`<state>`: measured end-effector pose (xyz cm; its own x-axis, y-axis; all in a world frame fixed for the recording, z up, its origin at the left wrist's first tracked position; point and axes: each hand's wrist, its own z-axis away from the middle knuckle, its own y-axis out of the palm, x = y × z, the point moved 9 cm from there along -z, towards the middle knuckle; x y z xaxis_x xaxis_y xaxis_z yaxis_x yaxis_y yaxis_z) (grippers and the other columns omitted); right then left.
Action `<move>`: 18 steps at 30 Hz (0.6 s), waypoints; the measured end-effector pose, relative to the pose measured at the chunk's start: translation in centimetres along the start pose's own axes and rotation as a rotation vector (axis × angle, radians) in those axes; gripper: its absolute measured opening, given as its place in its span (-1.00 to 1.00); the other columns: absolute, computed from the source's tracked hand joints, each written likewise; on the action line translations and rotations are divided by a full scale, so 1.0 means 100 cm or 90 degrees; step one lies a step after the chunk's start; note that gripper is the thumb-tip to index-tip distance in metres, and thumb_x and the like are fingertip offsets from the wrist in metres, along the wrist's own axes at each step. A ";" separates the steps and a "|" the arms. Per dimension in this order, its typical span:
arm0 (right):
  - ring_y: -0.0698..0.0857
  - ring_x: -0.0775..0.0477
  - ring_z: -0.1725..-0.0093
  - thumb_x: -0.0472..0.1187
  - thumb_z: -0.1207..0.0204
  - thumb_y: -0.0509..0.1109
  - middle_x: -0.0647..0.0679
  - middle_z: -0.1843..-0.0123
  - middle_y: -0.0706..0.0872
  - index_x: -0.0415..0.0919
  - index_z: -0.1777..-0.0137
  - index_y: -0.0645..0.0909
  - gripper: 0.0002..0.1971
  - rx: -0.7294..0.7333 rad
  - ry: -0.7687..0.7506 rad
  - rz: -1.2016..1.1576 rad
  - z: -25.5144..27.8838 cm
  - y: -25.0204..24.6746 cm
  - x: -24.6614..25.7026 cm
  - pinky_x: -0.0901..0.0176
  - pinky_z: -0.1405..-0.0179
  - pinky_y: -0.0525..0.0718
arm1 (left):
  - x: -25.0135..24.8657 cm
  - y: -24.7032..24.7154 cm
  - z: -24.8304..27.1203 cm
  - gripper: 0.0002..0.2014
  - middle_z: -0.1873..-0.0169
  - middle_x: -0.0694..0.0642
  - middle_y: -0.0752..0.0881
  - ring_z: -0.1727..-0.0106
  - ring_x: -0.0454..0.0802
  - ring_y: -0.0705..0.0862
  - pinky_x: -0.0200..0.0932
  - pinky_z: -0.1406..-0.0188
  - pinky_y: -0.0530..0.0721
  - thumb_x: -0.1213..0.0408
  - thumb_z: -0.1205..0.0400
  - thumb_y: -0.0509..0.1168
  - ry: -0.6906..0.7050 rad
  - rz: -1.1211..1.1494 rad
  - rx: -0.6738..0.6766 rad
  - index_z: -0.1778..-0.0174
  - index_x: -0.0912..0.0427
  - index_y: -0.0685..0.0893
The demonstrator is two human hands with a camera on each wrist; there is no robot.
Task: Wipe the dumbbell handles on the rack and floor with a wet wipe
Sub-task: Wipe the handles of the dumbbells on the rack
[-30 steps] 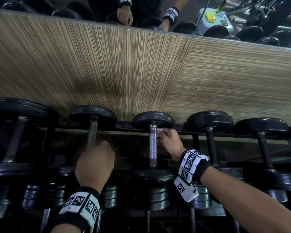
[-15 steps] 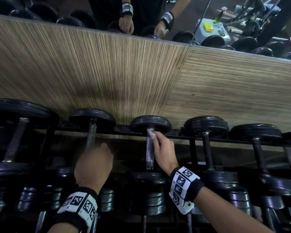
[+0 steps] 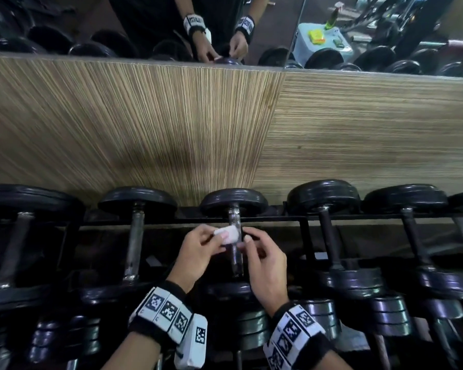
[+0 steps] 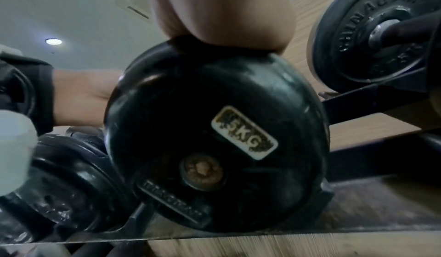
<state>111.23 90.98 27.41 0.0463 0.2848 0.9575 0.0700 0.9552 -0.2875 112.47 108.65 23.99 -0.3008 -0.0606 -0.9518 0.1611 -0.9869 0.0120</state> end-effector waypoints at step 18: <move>0.75 -0.04 0.44 -0.17 -0.73 0.29 0.03 0.41 0.77 0.02 0.07 0.70 -0.81 -0.051 0.034 0.048 0.005 -0.006 0.002 -0.02 0.35 0.71 | 0.038 0.032 -0.052 -0.74 -0.09 0.24 0.81 -0.16 0.10 0.78 -0.13 -0.20 0.74 0.38 -0.79 0.16 -0.158 0.085 0.117 -0.28 0.36 0.68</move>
<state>110.74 90.48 27.82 0.1078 0.3485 0.9311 0.1432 0.9213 -0.3615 116.76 106.09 18.84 -0.5117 -0.2027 -0.8349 0.0481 -0.9770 0.2077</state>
